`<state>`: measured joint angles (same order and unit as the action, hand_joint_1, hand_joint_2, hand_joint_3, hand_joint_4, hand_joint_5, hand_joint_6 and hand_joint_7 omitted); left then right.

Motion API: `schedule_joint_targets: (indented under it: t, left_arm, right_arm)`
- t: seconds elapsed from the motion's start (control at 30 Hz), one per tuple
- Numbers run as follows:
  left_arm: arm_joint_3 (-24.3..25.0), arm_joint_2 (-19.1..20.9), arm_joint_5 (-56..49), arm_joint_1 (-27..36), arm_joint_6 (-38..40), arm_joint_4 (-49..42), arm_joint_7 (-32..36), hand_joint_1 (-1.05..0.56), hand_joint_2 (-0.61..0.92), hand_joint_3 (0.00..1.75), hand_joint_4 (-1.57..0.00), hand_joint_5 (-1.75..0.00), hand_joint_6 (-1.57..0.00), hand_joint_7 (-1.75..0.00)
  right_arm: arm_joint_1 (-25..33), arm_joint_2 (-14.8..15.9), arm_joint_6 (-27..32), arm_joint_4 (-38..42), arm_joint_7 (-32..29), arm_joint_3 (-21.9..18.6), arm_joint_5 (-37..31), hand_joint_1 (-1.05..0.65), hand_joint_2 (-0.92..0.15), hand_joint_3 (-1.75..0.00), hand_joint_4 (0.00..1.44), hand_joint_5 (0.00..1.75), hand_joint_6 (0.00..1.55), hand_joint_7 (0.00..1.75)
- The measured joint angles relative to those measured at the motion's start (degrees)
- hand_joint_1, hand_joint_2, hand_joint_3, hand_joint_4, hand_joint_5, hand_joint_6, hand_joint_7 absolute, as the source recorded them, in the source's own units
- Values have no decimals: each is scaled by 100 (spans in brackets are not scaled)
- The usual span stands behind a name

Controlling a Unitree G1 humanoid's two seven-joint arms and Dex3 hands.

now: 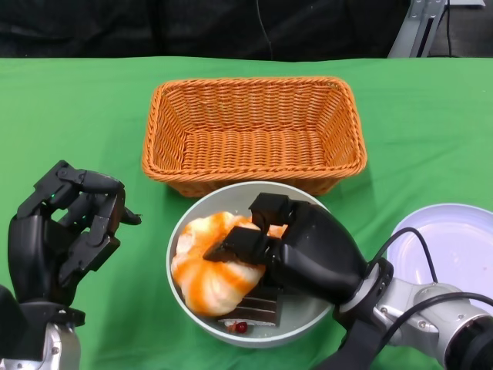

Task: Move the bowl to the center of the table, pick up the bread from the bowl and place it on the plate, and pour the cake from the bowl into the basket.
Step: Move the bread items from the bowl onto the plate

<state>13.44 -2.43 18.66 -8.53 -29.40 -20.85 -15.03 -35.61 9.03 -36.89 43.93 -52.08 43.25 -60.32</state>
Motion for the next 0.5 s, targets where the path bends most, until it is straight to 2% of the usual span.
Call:
schedule_joint_targets:
  t: [0.27,0.5]
  left_arm:
    - [9,23,-1,-9,-1,-111,-4,-15,81,51,-74,-154,-78,-121]
    - [14,33,-31,-19,-2,-139,3,-14,81,52,-75,-156,-79,-123]
  right_arm:
    - [-31,1,-262,-53,127,-268,380,-24,-92,-16,69,128,74,85]
    - [46,28,-277,-430,318,-502,557,-25,-92,-14,71,127,76,89]
